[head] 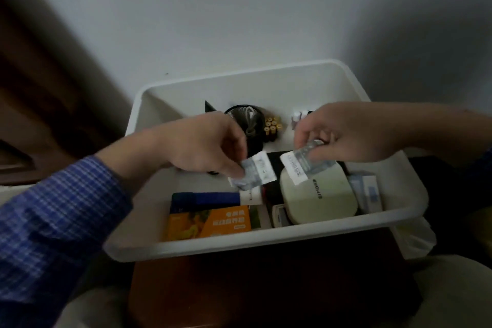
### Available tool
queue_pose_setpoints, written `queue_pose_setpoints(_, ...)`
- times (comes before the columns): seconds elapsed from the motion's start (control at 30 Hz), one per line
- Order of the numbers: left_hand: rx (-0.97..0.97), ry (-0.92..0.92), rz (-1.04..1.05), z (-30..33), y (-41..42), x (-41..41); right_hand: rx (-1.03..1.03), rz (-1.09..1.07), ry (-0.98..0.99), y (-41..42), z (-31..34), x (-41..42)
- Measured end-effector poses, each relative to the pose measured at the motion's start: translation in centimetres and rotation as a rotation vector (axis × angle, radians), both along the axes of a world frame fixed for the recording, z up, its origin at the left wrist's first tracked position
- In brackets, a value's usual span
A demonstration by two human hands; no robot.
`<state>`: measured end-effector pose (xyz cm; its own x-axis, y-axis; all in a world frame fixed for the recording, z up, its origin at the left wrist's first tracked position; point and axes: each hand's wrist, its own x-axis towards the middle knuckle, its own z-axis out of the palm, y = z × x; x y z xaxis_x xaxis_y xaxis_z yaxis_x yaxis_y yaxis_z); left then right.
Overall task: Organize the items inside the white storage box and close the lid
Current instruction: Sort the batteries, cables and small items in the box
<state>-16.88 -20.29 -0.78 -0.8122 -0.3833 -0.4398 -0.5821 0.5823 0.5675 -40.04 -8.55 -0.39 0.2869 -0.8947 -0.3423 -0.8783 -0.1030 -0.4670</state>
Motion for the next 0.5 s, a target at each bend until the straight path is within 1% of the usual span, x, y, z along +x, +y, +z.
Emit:
queue_pose_setpoints(0.07, -0.045, -0.101, -0.028, 0.3, -1.4, 2.7, 0.031, 0.019, -0.125, -0.9, -0.1, 2.2)
queue_pose_setpoints(0.1, -0.062, -0.171, -0.048, 0.2, -1.7, 3.9, 0.073, 0.022, -0.154, -1.5, -0.7, 3.4)
queue_pose_setpoints(0.2, -0.097, -0.353, -0.140, -1.1, -1.6, 6.0, 0.177, 0.036, -0.128, -3.3, -3.4, 7.0)
queue_pose_setpoints(0.3, -0.037, -0.469, -0.216, -2.4, -0.9, 6.1, 0.200, 0.023, -0.142, -4.7, -6.0, 9.6)
queue_pose_setpoints(0.33, -0.029, -0.484, -0.232, -2.9, -0.7, 5.9, 0.205, 0.017, -0.165, -5.0, -6.6, 10.2)
queue_pose_setpoints(0.4, -0.078, -0.483, -0.251, -3.7, -0.1, 5.3, 0.224, 0.033, -0.198, -5.1, -7.7, 11.3)
queue_pose_setpoints(0.5, -0.236, -0.438, -0.290, -4.6, 0.8, 4.7, 0.217, 0.071, -0.179, -4.6, -8.7, 12.4)
